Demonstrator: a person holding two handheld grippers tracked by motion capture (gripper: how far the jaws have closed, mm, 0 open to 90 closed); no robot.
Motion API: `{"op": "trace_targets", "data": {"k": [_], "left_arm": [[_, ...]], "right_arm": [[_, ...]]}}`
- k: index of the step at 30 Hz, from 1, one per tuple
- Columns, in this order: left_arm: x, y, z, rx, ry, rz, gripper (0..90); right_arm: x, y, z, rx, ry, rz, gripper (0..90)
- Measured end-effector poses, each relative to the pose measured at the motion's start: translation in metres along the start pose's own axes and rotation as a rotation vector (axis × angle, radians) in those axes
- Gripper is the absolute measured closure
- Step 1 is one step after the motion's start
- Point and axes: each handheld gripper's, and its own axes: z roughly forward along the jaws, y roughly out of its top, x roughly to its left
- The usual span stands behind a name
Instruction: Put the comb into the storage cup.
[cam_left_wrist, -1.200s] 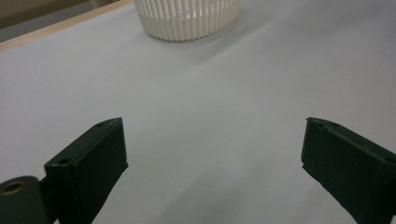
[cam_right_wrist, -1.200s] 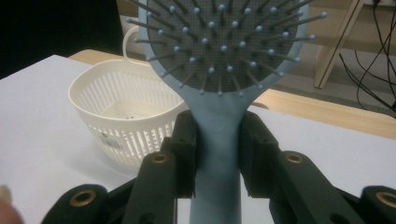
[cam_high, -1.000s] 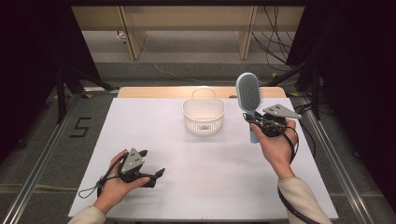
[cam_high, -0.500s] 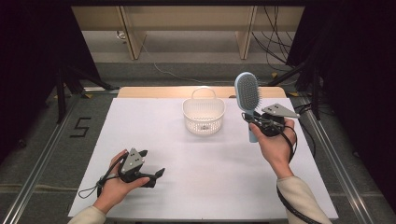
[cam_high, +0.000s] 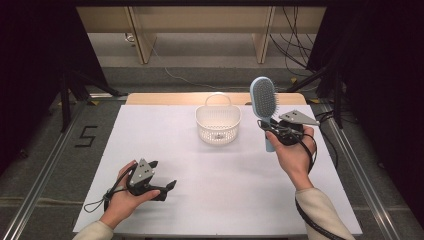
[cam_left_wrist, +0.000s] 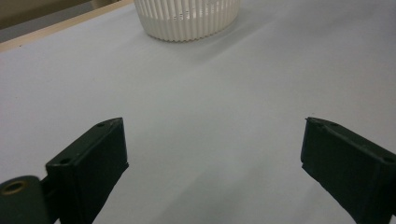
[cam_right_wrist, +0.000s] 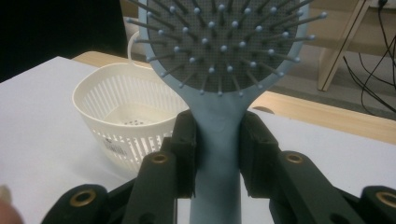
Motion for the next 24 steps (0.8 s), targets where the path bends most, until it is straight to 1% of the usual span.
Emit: {"op": "trace_targets", "data": {"k": [24], "left_arm": [[0.0001, -0.0001, -0.0001, 0.0, 0.0, -0.001, 6.7]], "right_arm": [[0.0033, 0.0034, 0.0045, -0.009, 0.008, -0.003, 70.3]]}}
